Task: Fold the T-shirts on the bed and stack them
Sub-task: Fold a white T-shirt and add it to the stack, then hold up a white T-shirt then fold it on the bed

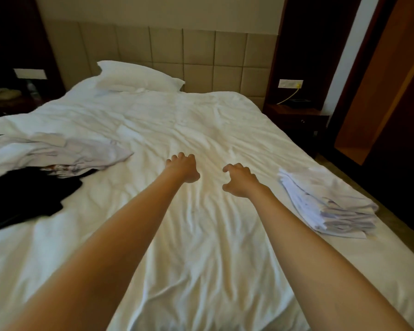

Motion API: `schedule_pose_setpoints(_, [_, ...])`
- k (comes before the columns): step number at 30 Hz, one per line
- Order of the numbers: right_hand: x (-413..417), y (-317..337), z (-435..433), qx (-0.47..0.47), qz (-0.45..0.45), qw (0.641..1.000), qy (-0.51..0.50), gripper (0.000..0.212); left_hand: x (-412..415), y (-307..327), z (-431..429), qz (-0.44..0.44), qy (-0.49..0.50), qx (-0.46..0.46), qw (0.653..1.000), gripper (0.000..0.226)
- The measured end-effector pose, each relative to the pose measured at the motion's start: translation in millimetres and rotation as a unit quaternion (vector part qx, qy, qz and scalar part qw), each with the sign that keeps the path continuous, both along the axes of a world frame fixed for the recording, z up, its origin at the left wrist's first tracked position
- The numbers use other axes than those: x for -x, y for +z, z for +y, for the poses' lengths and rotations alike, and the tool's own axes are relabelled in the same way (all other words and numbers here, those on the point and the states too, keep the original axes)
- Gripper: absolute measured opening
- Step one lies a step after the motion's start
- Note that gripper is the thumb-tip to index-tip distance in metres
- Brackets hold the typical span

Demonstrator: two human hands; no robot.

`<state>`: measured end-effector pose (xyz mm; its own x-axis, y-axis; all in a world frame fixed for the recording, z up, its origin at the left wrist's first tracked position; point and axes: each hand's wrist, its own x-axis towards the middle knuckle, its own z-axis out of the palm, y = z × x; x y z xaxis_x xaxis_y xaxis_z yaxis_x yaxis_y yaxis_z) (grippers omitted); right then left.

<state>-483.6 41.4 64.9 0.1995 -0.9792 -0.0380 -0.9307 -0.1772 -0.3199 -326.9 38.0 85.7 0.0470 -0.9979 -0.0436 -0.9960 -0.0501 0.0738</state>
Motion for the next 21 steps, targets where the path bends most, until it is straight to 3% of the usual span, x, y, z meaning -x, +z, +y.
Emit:
schedule_pose_setpoints(12, [-133,-11,-20,-0.016,0.010,0.993,0.114,0.052,-146,-19,13,-0.018,0.116,-0.037,0.992,0.056])
schedule_pose_setpoints(21, [-216,-68,-39,-0.052,0.016,0.980,0.191,0.051,-233,-73,5,-0.029,0.175,-0.066,0.982,0.053])
